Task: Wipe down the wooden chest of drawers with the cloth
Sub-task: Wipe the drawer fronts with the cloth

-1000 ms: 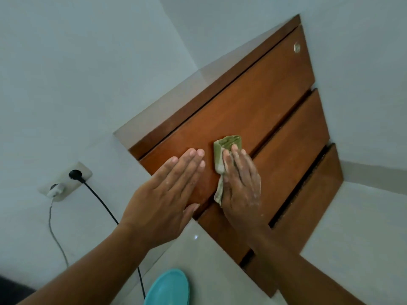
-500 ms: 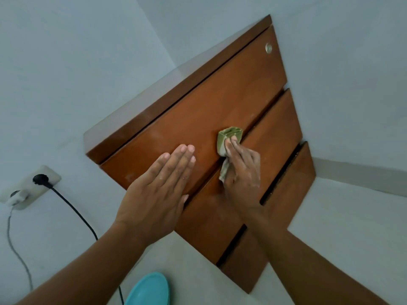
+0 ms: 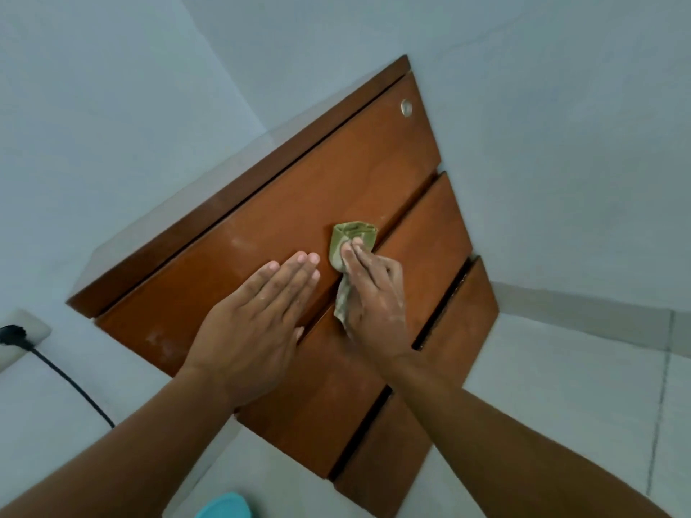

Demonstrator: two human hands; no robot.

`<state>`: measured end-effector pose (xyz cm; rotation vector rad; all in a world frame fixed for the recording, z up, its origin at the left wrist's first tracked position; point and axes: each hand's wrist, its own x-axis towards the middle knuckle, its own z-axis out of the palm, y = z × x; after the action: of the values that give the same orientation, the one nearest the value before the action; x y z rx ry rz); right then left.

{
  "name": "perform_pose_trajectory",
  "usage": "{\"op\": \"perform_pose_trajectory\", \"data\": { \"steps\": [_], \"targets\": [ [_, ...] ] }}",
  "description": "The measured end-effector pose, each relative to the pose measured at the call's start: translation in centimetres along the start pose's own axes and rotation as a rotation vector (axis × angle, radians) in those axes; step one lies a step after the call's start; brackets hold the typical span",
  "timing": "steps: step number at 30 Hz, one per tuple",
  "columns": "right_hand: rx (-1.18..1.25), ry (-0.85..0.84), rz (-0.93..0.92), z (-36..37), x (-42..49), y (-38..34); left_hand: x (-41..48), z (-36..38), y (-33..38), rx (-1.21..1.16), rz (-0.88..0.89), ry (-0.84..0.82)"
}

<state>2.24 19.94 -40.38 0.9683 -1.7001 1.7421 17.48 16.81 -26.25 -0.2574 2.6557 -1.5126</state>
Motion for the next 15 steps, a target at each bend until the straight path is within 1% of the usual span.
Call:
{"op": "perform_pose_trajectory", "data": {
  "steps": [1,2,3,5,7,9,10,11,12,14,15],
  "targets": [
    [-0.010,-0.003,-0.044,0.4,-0.1,0.8,0.9,-0.4,-0.4,0.025,0.011,-0.019],
    [-0.026,0.015,-0.050,0.5,0.4,1.9,1.9,-0.7,-0.6,0.048,0.022,-0.037],
    [-0.042,0.035,-0.016,0.8,1.3,3.3,2.8,-1.1,-0.8,0.074,0.031,-0.059],
    [-0.081,0.066,0.147,0.8,3.9,6.1,4.5,-1.5,-0.7,0.098,0.031,-0.079],
    [-0.096,0.060,0.310,0.0,7.5,9.4,6.0,-1.5,-0.2,0.094,0.021,-0.076],
    [-0.039,0.093,0.422,-1.3,10.5,11.3,7.4,-1.3,0.1,0.075,0.028,-0.066],
    [-0.016,0.126,0.440,-1.7,11.4,11.2,8.2,-1.3,0.1,0.065,0.036,-0.060],
    [0.000,0.158,0.411,-1.7,11.8,10.2,9.0,-1.4,0.1,0.053,0.043,-0.052],
    [0.006,0.191,0.320,-1.5,11.6,9.0,9.9,-1.6,0.0,0.039,0.049,-0.041],
    [0.006,0.168,0.093,0.1,10.2,7.2,11.4,-1.8,-0.2,0.030,0.048,-0.012],
    [-0.004,0.145,0.050,0.8,9.6,7.5,12.0,-1.8,-0.2,0.028,0.040,0.011]
  ]
}}
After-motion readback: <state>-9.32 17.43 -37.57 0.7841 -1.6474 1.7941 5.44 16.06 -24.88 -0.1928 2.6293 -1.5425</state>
